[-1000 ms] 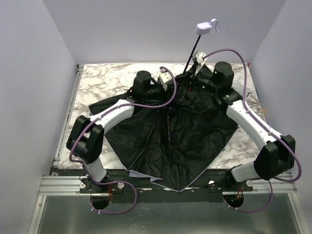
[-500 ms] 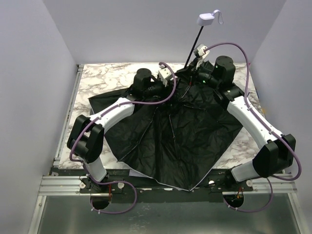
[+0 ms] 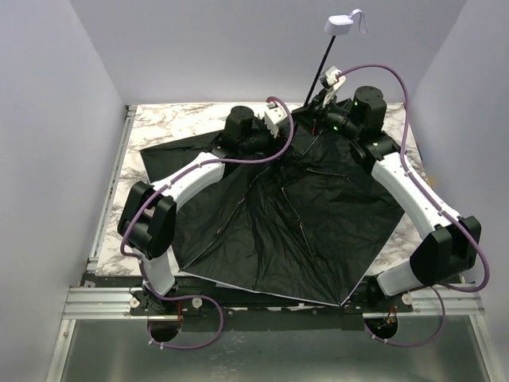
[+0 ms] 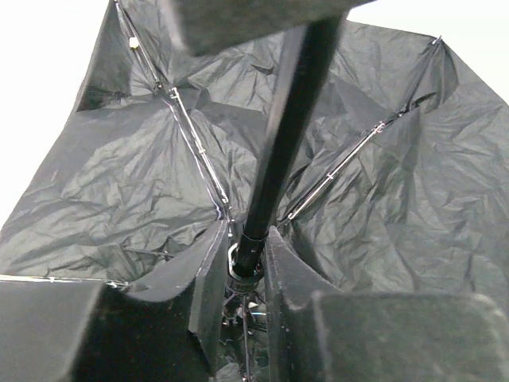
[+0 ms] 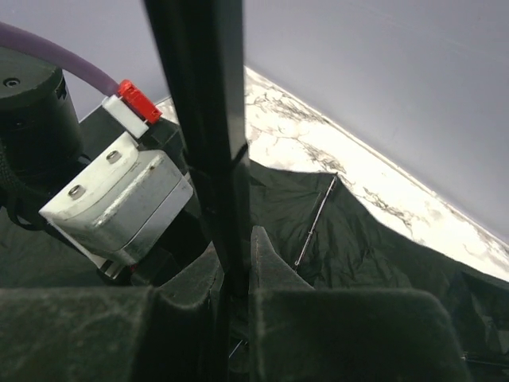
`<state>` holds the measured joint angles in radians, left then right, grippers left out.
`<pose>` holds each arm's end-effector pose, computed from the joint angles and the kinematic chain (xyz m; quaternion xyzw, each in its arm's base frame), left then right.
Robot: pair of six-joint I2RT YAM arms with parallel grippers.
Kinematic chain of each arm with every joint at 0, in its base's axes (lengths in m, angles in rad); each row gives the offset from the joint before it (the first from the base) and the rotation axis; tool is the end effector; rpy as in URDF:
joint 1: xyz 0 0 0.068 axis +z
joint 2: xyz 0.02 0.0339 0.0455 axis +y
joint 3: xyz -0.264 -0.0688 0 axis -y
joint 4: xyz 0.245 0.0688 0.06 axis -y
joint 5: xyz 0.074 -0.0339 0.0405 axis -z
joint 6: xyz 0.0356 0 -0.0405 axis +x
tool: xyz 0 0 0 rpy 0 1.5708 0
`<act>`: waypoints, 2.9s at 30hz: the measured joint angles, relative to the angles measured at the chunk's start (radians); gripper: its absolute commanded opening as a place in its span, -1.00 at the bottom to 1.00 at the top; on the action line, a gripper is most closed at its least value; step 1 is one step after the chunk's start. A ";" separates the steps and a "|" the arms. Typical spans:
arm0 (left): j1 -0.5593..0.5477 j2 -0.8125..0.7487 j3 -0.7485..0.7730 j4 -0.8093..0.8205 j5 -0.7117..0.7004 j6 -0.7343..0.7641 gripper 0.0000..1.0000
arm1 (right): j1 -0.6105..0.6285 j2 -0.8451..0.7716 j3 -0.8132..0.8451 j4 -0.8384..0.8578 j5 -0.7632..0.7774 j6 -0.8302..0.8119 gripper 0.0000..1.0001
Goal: Open the umbrella
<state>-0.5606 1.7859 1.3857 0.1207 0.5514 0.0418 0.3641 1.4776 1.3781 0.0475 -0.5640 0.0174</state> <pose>0.3506 -0.2421 0.3024 0.3844 0.6854 -0.3587 0.5039 0.3195 0.1421 0.4063 -0.3089 0.6531 0.3235 0.6110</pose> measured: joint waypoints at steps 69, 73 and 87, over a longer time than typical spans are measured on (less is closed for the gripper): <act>0.145 -0.658 -0.140 -0.373 -0.177 2.011 -1.00 | -0.051 -0.366 -0.067 -0.081 0.037 0.041 0.80; 0.136 -0.687 -0.141 -0.437 -0.167 2.011 -1.00 | -0.051 -0.376 0.003 -0.072 -0.064 0.027 0.78; 0.123 -0.703 -0.039 -0.755 -0.065 2.011 -1.00 | 0.156 -0.301 0.162 -0.176 0.023 -0.331 0.82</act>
<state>-0.4377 1.0832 1.3464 -0.6346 0.4862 2.0529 0.5198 1.1763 1.5398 -0.1287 -0.5407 -0.3134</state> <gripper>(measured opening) 0.115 0.898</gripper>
